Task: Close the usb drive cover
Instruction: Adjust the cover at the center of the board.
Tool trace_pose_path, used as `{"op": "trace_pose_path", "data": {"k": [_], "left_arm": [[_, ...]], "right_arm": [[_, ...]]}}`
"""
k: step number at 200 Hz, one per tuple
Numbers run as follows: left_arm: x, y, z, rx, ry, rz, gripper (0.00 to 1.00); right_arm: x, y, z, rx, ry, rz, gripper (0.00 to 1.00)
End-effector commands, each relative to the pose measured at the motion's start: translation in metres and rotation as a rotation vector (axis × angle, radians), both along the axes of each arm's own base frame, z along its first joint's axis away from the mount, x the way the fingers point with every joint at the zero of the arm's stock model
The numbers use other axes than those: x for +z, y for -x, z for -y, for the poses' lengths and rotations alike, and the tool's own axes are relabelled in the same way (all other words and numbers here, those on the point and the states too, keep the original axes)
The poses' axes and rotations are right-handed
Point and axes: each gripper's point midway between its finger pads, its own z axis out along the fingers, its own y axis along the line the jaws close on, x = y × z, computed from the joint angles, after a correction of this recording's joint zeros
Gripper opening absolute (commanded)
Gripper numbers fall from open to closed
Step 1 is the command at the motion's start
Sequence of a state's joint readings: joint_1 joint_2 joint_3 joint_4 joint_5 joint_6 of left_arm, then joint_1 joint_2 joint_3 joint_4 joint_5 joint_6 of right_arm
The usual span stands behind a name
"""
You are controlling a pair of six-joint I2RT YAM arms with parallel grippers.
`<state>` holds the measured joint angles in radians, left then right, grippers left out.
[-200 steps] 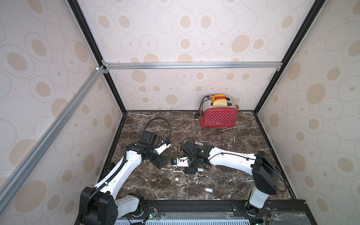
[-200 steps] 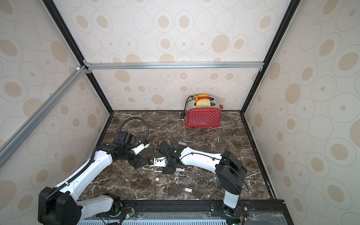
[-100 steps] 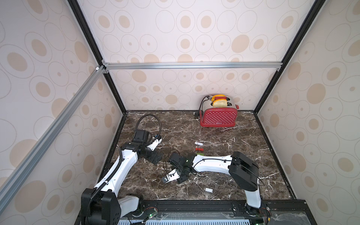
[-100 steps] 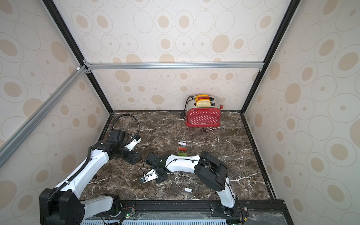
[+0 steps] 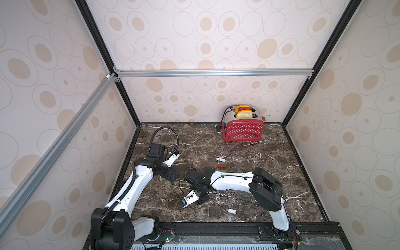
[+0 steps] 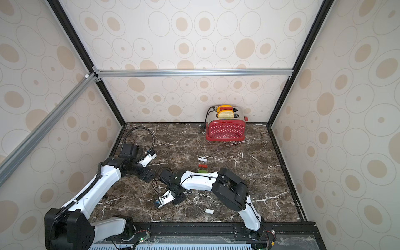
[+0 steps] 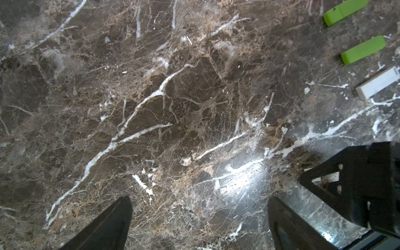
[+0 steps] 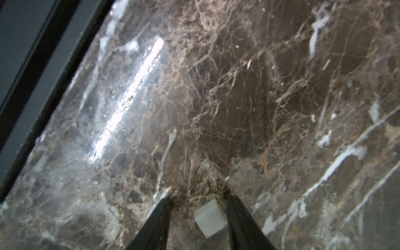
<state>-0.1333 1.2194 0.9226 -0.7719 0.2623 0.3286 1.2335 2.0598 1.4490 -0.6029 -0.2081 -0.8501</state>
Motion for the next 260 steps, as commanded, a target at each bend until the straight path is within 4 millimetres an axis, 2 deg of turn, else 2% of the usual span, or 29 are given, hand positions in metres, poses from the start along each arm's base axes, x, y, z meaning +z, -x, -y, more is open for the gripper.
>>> {"op": "trace_pose_path", "data": {"k": [1, 32, 76, 114, 152, 212, 229, 240, 260], "left_arm": [[0.01, -0.006, -0.002, 0.005, 0.001, 0.027, 0.99], [0.012, -0.006, -0.002, 0.005, 0.002, 0.029, 0.99], [0.011, -0.005, -0.003, 0.005, -0.001, 0.027, 0.99], [0.011, -0.006, -0.003, 0.004, 0.001, 0.03, 0.99], [0.01, -0.005, -0.003, 0.001, 0.001, 0.026, 0.99], [0.007, 0.004, 0.004, -0.068, 0.021, 0.015, 0.99], [0.006, 0.008, 0.009, -0.096, 0.044, 0.007, 0.99], [0.005, 0.009, 0.013, -0.113, 0.057, 0.0, 0.99], [0.005, 0.012, 0.02, -0.152, 0.082, -0.004, 0.99]], "right_arm": [[-0.017, 0.0, 0.022, -0.028, 0.08, -0.026, 0.41], [-0.016, -0.007, 0.026, -0.061, 0.088, -0.011, 0.35], [-0.016, -0.011, 0.032, -0.084, 0.095, -0.004, 0.34], [-0.016, -0.016, 0.031, -0.107, 0.087, 0.005, 0.25], [-0.015, -0.021, 0.031, -0.127, 0.08, 0.013, 0.24], [-0.015, -0.057, 0.04, -0.274, 0.078, 0.057, 0.23], [-0.014, -0.062, 0.041, -0.301, 0.069, 0.043, 0.23], [-0.012, -0.062, 0.04, -0.316, 0.057, 0.028, 0.26], [-0.001, -0.063, 0.035, -0.331, 0.02, 0.023, 0.45]]}}
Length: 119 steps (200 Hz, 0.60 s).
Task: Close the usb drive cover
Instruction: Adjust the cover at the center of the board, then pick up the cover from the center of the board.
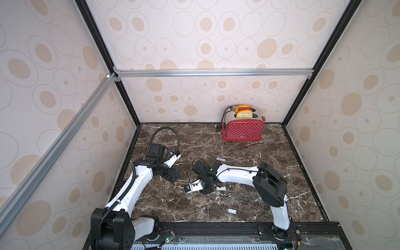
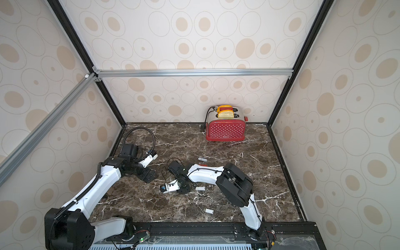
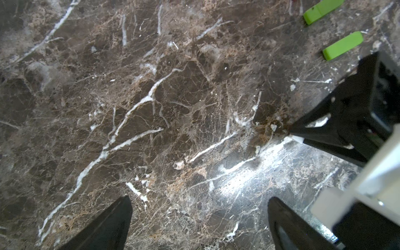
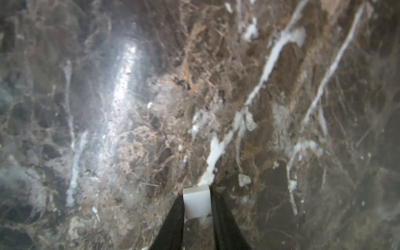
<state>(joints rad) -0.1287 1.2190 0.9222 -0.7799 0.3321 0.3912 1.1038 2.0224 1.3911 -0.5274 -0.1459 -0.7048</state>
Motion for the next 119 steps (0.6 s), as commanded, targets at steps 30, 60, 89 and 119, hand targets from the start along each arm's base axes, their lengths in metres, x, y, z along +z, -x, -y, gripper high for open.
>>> {"op": "trace_pose_path", "data": {"k": [30, 60, 89, 119], "left_arm": [[0.0, 0.015, 0.026, -0.198, 0.035, 0.003, 0.99], [-0.01, 0.021, 0.047, -0.283, 0.017, -0.004, 0.99], [-0.025, 0.028, 0.068, -0.337, -0.003, -0.031, 0.96], [-0.042, 0.036, 0.087, -0.416, -0.046, -0.05, 0.92]], "right_arm": [[0.025, 0.0, 0.02, -0.058, -0.038, 0.002, 0.62], [0.058, -0.001, 0.045, -0.064, -0.115, 0.019, 0.65], [0.082, -0.002, 0.08, -0.141, -0.166, 0.042, 0.66], [0.095, 0.002, 0.12, -0.202, -0.21, 0.104, 0.67]]}}
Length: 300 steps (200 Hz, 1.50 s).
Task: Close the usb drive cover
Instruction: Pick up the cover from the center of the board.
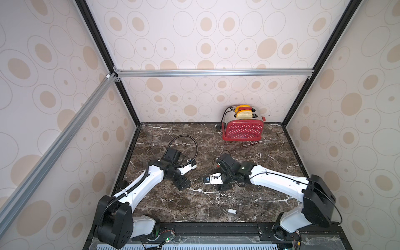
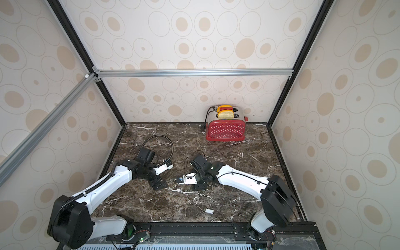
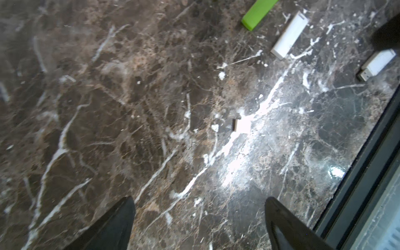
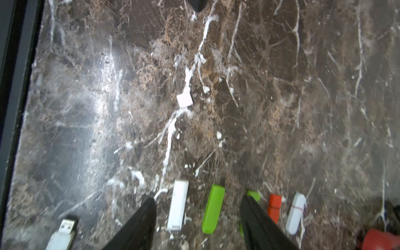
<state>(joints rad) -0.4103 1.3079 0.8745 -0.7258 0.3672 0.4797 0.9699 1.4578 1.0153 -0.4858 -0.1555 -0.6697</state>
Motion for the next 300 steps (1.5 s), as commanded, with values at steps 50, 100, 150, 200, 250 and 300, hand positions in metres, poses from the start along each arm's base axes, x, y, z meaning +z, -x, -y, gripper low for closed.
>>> {"op": "trace_pose_path", "data": {"k": [50, 100, 150, 200, 250, 300], "left_arm": [[-0.036, 0.007, 0.032, -0.103, -0.104, -0.025, 0.82], [-0.062, 0.026, 0.052, -0.193, -0.148, -0.049, 0.77], [-0.076, 0.02, 0.054, -0.171, -0.193, -0.098, 0.63], [-0.08, 0.019, 0.055, -0.168, -0.211, -0.114, 0.58], [-0.082, 0.021, 0.054, -0.166, -0.224, -0.108, 0.5], [-0.085, 0.022, 0.053, -0.158, -0.245, -0.087, 0.45]], "right_arm": [[0.018, -0.003, 0.08, -0.251, -0.128, 0.115, 0.83], [0.019, -0.016, 0.098, -0.344, -0.175, 0.209, 0.94], [0.018, -0.019, 0.095, -0.348, -0.192, 0.22, 0.97], [0.018, -0.02, 0.098, -0.356, -0.2, 0.24, 1.0], [0.019, -0.021, 0.099, -0.358, -0.196, 0.251, 0.99], [0.02, -0.021, 0.099, -0.355, -0.193, 0.253, 0.99]]}}
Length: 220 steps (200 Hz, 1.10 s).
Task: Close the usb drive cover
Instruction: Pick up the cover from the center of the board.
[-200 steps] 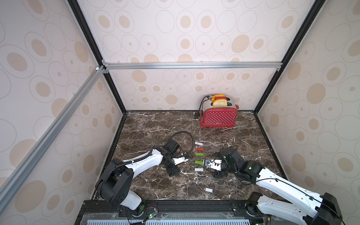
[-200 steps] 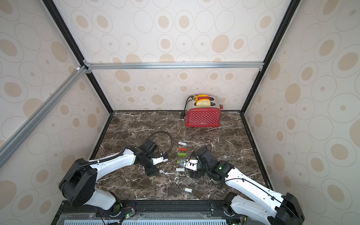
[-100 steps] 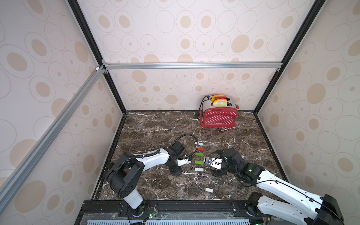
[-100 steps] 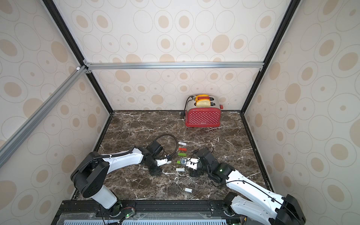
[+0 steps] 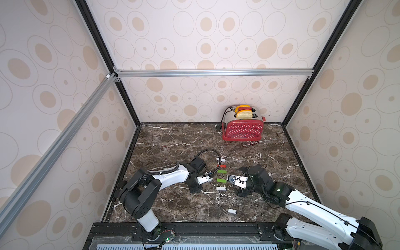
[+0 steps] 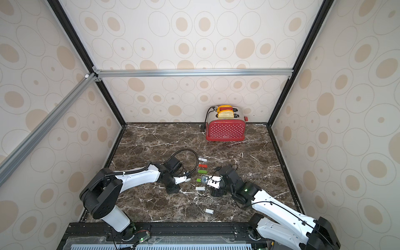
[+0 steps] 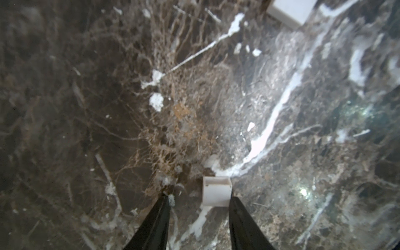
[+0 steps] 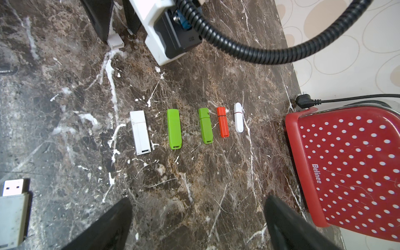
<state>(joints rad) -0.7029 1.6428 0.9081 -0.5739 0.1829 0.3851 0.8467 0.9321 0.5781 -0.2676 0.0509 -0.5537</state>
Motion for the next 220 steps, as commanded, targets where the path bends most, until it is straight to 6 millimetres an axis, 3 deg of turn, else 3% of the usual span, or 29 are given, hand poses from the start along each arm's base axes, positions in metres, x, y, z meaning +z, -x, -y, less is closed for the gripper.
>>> {"op": "trace_pose_path", "data": {"k": [1, 41, 68, 126, 177, 195, 220], "left_arm": [[-0.007, 0.01, -0.003, 0.0, -0.027, -0.025, 0.44], [-0.009, 0.011, -0.001, -0.014, -0.031, -0.038, 0.47], [-0.01, 0.012, 0.0, -0.019, -0.033, -0.044, 0.41], [-0.01, 0.012, 0.008, -0.062, -0.087, 0.01, 0.4], [-0.01, 0.013, 0.007, -0.049, -0.09, 0.012, 0.32], [-0.009, 0.012, 0.004, -0.035, -0.091, 0.026, 0.33], [-0.008, 0.012, 0.002, -0.025, -0.089, 0.042, 0.44]], "right_arm": [[0.001, -0.001, 0.001, -0.01, -0.007, 0.002, 0.99], [0.002, -0.002, 0.002, -0.014, -0.008, 0.011, 0.99], [0.002, -0.002, 0.002, -0.012, -0.01, 0.013, 0.99], [0.001, -0.002, 0.002, -0.013, -0.008, 0.014, 0.99], [0.001, -0.001, 0.004, -0.016, -0.009, 0.019, 0.99], [0.001, -0.002, 0.004, -0.015, -0.007, 0.02, 0.99], [0.001, -0.001, 0.004, -0.014, -0.008, 0.019, 0.99]]}}
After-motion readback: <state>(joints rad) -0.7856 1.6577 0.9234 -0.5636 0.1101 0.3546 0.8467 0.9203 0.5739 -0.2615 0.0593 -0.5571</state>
